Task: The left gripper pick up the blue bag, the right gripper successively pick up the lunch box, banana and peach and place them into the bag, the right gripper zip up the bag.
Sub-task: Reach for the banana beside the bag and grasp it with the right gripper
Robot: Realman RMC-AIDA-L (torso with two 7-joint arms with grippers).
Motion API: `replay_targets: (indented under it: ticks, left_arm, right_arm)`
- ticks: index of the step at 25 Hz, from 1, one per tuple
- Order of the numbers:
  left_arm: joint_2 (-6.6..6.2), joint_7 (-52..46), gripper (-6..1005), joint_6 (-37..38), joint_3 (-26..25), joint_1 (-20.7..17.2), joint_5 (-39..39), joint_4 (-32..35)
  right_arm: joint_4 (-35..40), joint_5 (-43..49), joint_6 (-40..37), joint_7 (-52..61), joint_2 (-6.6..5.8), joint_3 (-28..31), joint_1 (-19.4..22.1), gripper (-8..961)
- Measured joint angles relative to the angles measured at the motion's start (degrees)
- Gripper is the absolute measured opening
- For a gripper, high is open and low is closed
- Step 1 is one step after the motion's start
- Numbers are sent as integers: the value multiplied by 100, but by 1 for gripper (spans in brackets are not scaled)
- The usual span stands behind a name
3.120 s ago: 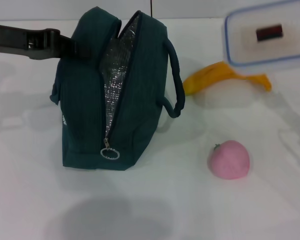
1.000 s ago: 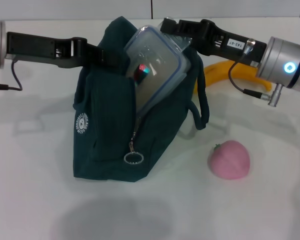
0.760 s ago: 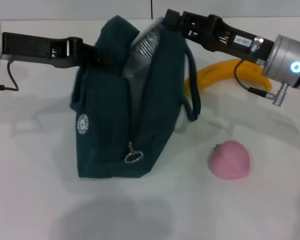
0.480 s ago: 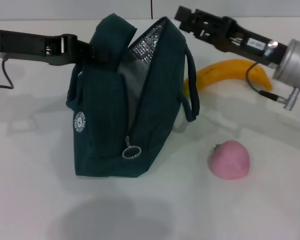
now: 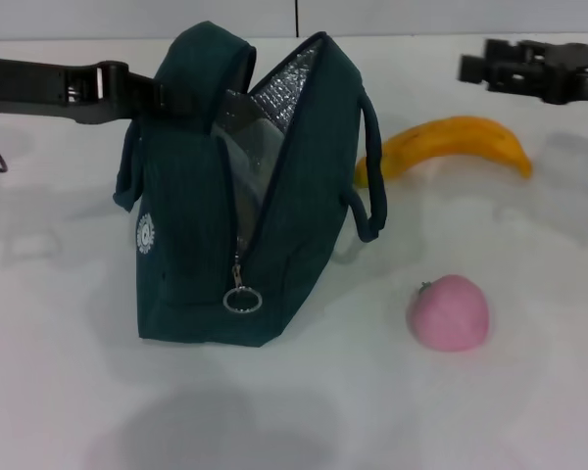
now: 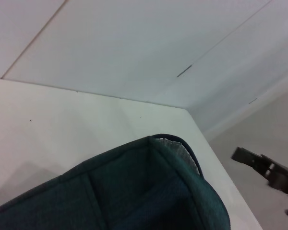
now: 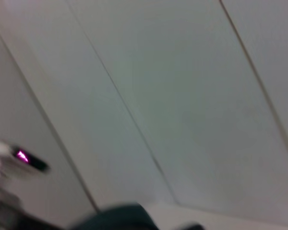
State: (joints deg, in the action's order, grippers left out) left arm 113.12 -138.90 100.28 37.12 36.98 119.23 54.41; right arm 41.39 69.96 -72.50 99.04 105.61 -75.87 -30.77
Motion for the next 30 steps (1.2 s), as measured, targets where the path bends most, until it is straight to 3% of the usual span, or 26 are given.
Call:
replay_targets:
  ticks: [2,6,12,17,23,30]
  left_arm:
    - [-1,9,36,1,9,0,-1,0]
    - [-1,11,37,0,25,3,-2,0]
    - [-1,13,37,0,41,20,-2,0]
    - [3,17,37,0,42,55,13,0]
    - [21,24,37,-4,52,146,48,0]
    - [44,30,36,-3,59,182,72,0]
  right_arm:
    - [348,1297,15,605,-104,509,-137,784]
    - [871,3606,-136,1632,-142,1106,-591,785]
    - [960,6129,-481,2372,-168,1240,-1511,786]
    - [825,6978,-498,2477,-123,1256,-1978,787]
    - [304,7180,-264,2525,-102,1284,-2277,801]
    - [77,7168,190,2087,174,1333,-2254,870]
